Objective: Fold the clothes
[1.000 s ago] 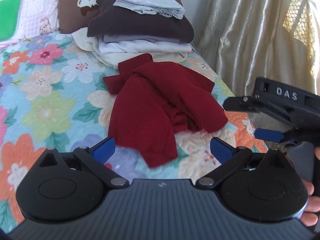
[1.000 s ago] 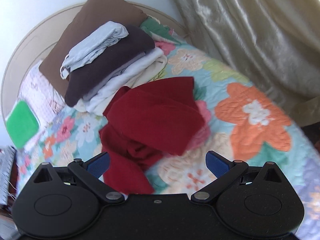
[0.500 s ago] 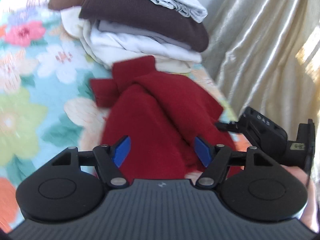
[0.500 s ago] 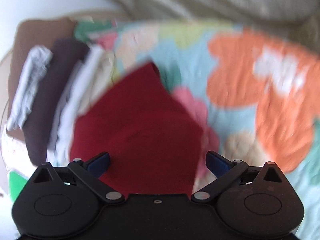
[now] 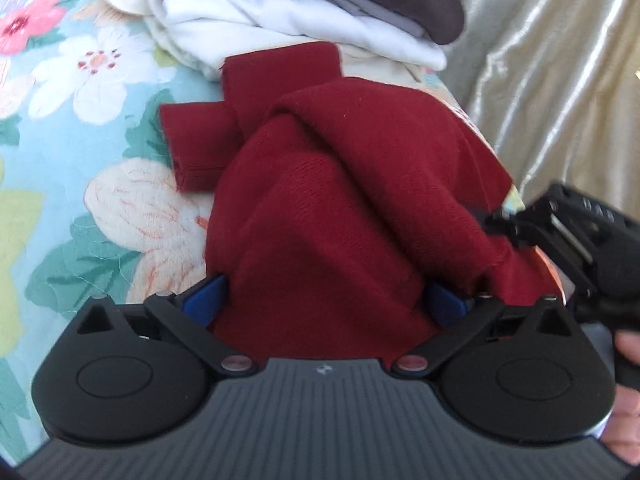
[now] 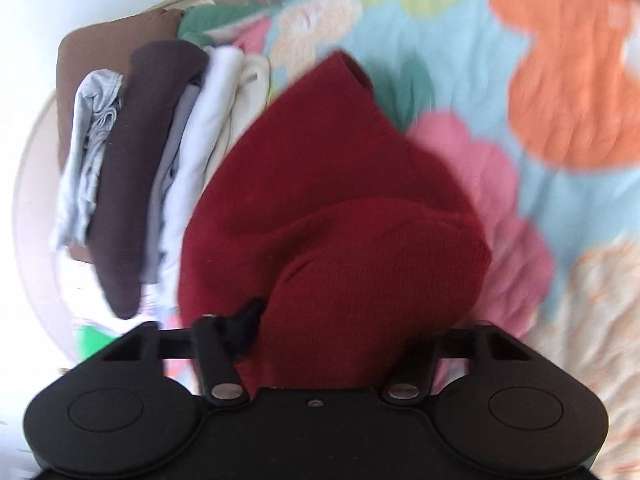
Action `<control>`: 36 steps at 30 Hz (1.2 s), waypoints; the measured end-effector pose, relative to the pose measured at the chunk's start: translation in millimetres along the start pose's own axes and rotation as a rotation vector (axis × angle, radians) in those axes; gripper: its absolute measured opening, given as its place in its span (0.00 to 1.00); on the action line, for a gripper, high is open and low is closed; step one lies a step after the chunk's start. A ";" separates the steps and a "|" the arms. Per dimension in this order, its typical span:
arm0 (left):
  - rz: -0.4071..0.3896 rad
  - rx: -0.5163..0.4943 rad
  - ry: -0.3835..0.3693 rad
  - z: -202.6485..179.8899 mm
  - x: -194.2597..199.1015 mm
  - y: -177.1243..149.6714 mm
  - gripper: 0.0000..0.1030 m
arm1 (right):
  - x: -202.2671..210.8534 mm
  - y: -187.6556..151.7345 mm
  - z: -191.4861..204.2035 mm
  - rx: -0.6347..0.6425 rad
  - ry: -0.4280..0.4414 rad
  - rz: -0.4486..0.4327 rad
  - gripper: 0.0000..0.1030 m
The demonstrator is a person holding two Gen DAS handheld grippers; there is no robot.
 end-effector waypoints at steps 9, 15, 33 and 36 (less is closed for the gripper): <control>-0.003 -0.087 0.030 -14.7 8.3 -3.6 0.36 | -9.3 -11.7 12.2 0.065 0.029 0.087 0.47; -0.032 -0.083 0.018 -13.2 30.4 -7.9 0.29 | -2.1 -31.4 30.8 0.147 0.069 0.111 0.41; -0.154 0.027 0.041 42.9 191.0 -92.1 0.24 | 31.9 -212.3 135.6 0.681 0.113 0.286 0.35; -0.186 0.036 0.056 56.6 232.6 -107.6 0.24 | 40.2 -260.3 160.4 0.773 0.136 0.298 0.34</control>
Point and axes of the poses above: each gripper's, at about its wrist camera, not at the fingertips, and x roughly against the way its jaws point, z to its left, y to its top, the point moved 10 cm from there along -x, roughly the way its jaws point, and after that the axes turned 7 degrees about z, right-handed, at the moved point
